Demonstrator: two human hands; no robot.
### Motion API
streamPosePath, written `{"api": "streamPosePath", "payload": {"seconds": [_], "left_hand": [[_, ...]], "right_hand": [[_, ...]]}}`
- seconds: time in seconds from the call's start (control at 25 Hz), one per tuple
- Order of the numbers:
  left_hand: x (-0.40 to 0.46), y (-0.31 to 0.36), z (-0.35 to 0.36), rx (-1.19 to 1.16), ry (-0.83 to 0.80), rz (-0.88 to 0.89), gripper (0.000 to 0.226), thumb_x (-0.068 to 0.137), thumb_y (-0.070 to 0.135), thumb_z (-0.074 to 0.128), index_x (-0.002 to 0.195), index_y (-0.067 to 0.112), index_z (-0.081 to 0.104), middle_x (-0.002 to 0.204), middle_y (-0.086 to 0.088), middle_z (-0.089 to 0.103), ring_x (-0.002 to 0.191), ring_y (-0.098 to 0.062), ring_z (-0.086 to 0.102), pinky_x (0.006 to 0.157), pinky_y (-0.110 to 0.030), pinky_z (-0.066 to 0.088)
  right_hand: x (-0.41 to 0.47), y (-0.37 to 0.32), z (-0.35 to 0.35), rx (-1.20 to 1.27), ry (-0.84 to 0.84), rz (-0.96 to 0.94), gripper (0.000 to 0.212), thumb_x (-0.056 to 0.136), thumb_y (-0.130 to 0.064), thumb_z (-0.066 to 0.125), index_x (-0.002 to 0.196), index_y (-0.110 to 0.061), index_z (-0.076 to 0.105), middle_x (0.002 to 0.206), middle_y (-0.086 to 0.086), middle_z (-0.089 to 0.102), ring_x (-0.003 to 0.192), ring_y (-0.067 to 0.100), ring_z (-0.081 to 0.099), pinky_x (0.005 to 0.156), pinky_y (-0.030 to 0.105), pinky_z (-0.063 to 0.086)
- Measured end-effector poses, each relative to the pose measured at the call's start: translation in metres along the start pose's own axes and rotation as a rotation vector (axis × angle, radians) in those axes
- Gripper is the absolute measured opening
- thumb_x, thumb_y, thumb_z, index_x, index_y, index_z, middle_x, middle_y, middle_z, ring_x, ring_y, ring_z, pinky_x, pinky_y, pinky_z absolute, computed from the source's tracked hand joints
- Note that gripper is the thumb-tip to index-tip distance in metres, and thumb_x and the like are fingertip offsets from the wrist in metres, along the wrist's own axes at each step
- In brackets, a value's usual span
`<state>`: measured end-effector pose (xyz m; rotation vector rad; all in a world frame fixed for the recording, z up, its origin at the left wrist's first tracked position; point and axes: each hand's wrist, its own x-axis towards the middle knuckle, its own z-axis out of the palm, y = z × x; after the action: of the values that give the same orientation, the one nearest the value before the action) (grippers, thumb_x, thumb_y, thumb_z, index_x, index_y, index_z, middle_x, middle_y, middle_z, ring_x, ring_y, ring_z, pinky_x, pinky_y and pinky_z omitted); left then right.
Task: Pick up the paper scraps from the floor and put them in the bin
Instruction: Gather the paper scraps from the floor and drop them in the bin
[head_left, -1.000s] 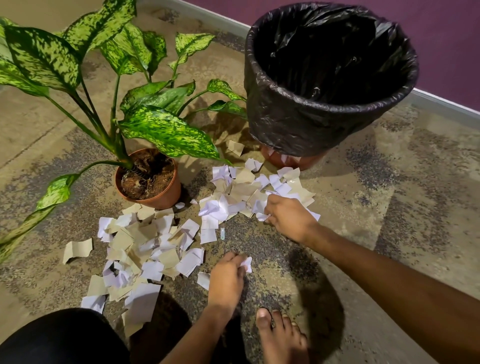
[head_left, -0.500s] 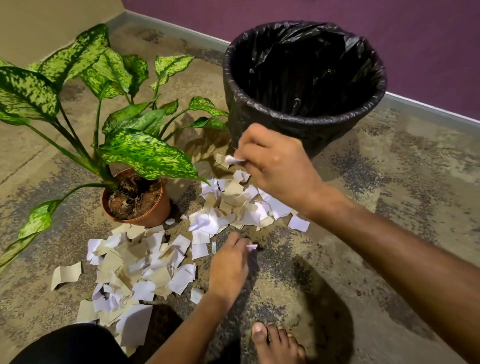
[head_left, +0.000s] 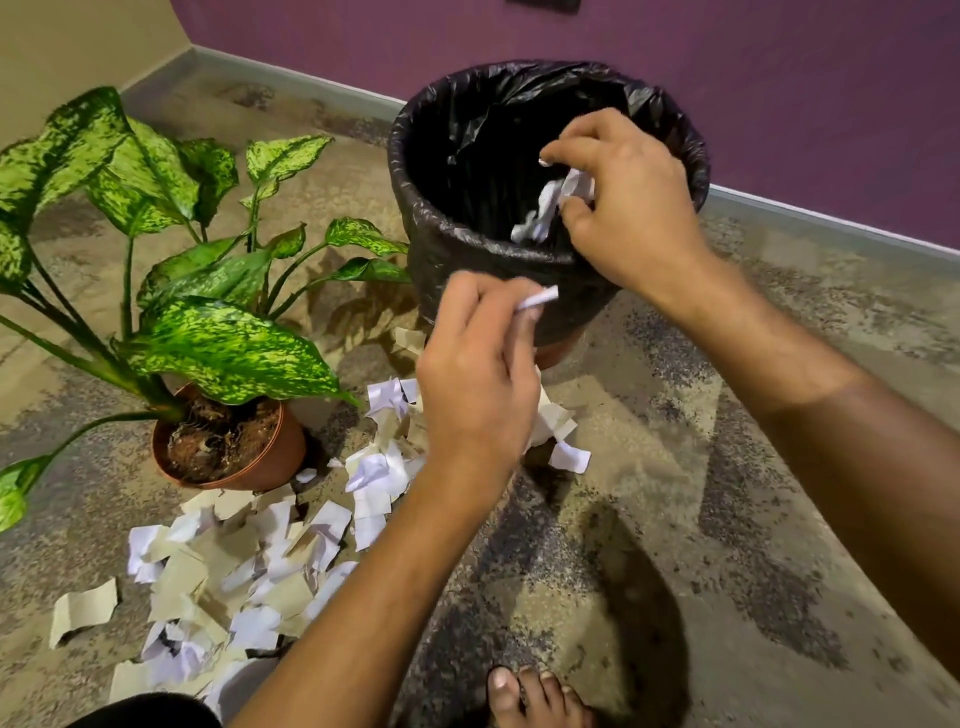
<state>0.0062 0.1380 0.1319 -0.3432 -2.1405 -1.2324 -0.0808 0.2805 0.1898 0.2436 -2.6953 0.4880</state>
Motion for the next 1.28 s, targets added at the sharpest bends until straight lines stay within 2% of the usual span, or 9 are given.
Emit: {"api": "streamPosePath", "payload": {"seconds": [0.12, 0.24, 0.44, 0.64, 0.76, 0.88, 0.96, 1.08, 1.28], "left_hand": [[0.037, 0.008, 0.002, 0.053, 0.063, 0.028, 0.011, 0.089, 0.007, 0.063, 0.097, 0.004, 0.071, 0.085, -0.007, 0.058, 0.071, -0.001, 0.043, 0.063, -0.005, 0.033], [0.066, 0.008, 0.004, 0.182, 0.022, -0.008, 0.016, 0.090, 0.013, 0.061, 0.102, 0.011, 0.071, 0.092, -0.003, 0.061, 0.074, -0.006, 0.049, 0.062, -0.012, 0.039], [0.088, 0.011, 0.007, 0.335, -0.098, -0.047, 0.044, 0.088, 0.005, 0.056, 0.131, 0.011, 0.054, 0.122, -0.002, 0.058, 0.105, -0.018, 0.057, 0.086, -0.028, 0.049], [0.032, 0.003, 0.008, 0.096, -0.013, -0.016, 0.039, 0.084, -0.002, 0.051, 0.122, 0.004, 0.059, 0.116, -0.007, 0.060, 0.103, -0.021, 0.058, 0.082, -0.036, 0.051], [-0.031, -0.002, 0.007, 0.013, 0.012, -0.121, 0.034, 0.087, -0.003, 0.053, 0.119, 0.002, 0.061, 0.115, -0.009, 0.060, 0.105, -0.020, 0.056, 0.087, -0.032, 0.049], [-0.086, -0.015, 0.006, 0.075, -0.086, -0.274, 0.035, 0.086, 0.004, 0.051, 0.119, 0.010, 0.061, 0.119, -0.002, 0.058, 0.112, -0.015, 0.051, 0.095, -0.031, 0.044], [-0.112, -0.031, 0.002, 0.118, -0.141, -0.374, 0.039, 0.084, 0.005, 0.053, 0.122, 0.014, 0.057, 0.123, 0.001, 0.053, 0.117, -0.014, 0.046, 0.099, -0.036, 0.042], [-0.143, -0.061, -0.016, 0.337, -0.200, -0.521, 0.046, 0.082, 0.010, 0.062, 0.126, 0.017, 0.050, 0.134, -0.002, 0.044, 0.127, -0.021, 0.039, 0.104, -0.047, 0.038], [-0.185, -0.101, -0.066, 0.667, -0.281, -0.782, 0.069, 0.079, 0.027, 0.071, 0.139, 0.021, 0.037, 0.155, -0.008, 0.016, 0.144, -0.035, 0.010, 0.112, -0.063, 0.019]], "right_hand": [[-0.004, 0.003, 0.001, 0.031, 0.039, 0.016, 0.039, 0.092, -0.013, 0.056, 0.130, -0.017, 0.060, 0.141, -0.004, 0.048, 0.120, 0.012, 0.051, 0.096, 0.019, 0.034], [-0.012, 0.004, 0.005, 0.123, 0.188, -0.007, 0.028, 0.094, -0.015, 0.053, 0.117, -0.012, 0.068, 0.128, -0.001, 0.058, 0.112, 0.009, 0.055, 0.095, 0.019, 0.042], [-0.041, -0.009, 0.019, 0.274, 0.437, -0.062, 0.016, 0.088, -0.007, 0.055, 0.089, -0.005, 0.071, 0.091, 0.006, 0.064, 0.077, 0.013, 0.059, 0.064, 0.035, 0.050], [-0.078, -0.015, 0.042, 0.347, 0.390, -0.051, 0.014, 0.087, -0.008, 0.057, 0.083, -0.006, 0.070, 0.081, 0.005, 0.061, 0.063, 0.017, 0.056, 0.054, 0.035, 0.049], [-0.105, -0.018, 0.067, 0.352, 0.167, -0.104, 0.009, 0.090, -0.009, 0.059, 0.084, -0.009, 0.067, 0.080, -0.001, 0.056, 0.064, 0.008, 0.051, 0.056, 0.023, 0.044], [-0.130, -0.014, 0.106, 0.241, -0.236, -0.130, 0.008, 0.086, -0.010, 0.062, 0.091, -0.013, 0.067, 0.089, -0.003, 0.059, 0.076, 0.015, 0.059, 0.062, 0.034, 0.053], [-0.137, -0.012, 0.129, 0.119, -0.428, -0.155, 0.026, 0.082, -0.016, 0.064, 0.107, -0.018, 0.067, 0.107, -0.001, 0.062, 0.096, 0.022, 0.062, 0.073, 0.033, 0.054], [-0.142, -0.005, 0.149, -0.086, -0.675, -0.123, 0.051, 0.086, -0.035, 0.062, 0.135, -0.028, 0.048, 0.137, -0.002, 0.046, 0.126, 0.022, 0.046, 0.088, 0.035, 0.049], [-0.143, 0.020, 0.173, -0.241, -0.867, -0.013, 0.095, 0.070, -0.067, 0.070, 0.146, -0.040, 0.019, 0.159, 0.003, 0.008, 0.143, 0.031, 0.016, 0.108, 0.052, 0.038]]}}
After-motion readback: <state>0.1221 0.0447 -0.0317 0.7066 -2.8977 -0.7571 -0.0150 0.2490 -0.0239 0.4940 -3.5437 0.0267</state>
